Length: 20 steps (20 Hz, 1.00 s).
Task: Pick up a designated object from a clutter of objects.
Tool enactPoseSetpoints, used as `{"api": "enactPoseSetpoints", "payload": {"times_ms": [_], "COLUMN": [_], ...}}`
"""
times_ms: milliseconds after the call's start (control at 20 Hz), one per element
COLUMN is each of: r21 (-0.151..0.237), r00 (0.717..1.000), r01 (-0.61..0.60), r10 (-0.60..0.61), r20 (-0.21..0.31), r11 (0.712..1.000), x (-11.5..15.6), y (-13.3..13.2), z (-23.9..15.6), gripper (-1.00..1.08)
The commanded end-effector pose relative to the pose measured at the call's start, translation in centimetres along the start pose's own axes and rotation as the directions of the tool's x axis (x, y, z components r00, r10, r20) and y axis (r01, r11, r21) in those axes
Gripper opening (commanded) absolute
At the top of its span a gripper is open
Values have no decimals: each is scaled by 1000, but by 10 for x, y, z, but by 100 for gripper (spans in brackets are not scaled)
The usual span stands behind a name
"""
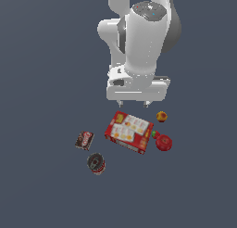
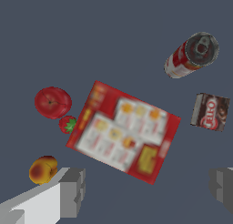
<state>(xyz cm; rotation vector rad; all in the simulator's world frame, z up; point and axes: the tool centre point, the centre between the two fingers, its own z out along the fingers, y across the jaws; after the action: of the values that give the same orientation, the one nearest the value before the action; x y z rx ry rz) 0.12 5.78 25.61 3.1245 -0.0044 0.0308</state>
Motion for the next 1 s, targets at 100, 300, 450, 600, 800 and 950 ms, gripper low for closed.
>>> {"api": "enactPoseSetpoints", "payload": {"times_ms": [100, 300, 450, 600, 800, 950], "r21": [-9, -8, -4, 2, 11, 15], "r00": [1000, 999, 998, 997, 996, 996], "r01": [22, 45, 60, 73, 85, 91], "r10": [-22, -45, -60, -73, -85, -91], "r20": [3, 5, 7, 10, 14, 16], "r11": [1000, 999, 998, 997, 996, 996], "x": [-13, -34, -52, -69, -89, -99], "y": [-54, -104, -134, -159, -181, -192], "z": [46, 87, 113, 133, 152, 161], "gripper": [100, 100, 100, 100, 100, 100]}}
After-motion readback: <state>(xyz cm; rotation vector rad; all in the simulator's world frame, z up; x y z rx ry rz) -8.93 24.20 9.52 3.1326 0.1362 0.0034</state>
